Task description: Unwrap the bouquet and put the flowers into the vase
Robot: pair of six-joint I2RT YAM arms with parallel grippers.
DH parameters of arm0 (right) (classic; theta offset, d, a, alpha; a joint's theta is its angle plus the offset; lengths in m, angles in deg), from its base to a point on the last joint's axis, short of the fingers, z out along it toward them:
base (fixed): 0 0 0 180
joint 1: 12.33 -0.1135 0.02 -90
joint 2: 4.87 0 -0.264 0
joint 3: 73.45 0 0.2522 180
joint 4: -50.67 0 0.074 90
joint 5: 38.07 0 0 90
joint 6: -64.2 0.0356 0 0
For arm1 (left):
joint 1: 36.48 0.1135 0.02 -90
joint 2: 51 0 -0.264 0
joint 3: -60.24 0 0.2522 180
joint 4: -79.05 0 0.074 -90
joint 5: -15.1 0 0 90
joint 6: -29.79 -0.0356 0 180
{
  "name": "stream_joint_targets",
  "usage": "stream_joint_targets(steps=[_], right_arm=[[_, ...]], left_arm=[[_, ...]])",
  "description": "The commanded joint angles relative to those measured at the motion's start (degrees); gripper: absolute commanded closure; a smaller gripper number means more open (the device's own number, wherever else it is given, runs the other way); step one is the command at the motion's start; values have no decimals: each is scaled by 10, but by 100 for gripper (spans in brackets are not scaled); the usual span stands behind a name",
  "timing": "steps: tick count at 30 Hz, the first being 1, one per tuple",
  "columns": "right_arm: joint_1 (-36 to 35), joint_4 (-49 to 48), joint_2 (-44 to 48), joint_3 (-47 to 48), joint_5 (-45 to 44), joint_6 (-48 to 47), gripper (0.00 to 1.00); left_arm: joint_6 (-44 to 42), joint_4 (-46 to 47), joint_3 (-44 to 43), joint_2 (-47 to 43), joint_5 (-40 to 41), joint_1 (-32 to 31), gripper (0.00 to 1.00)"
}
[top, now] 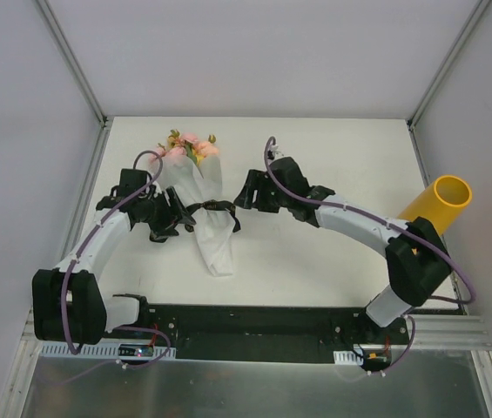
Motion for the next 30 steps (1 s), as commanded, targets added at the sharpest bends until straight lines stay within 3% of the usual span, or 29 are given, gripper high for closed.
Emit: stream_joint_targets(steps=[1,8,15,24,30], right_arm=[[-10,-79,-43,13,36,19,33],[-12,-115,-106,16,83,27,37],[-32,-133,-137,3,102,58,40],[-28,-114,-96,-70,-42,66,79],[-26,-76,-71,-58,-105,9,86]], left_arm=[[45,84,63,-37,-63,-17,33],[63,161,98,-5,-37,-66,28],[64,161,110,26,5,-73,34],[36,35,36,-14,129,-33,37],[32,7,27,-9,123,-8,39]])
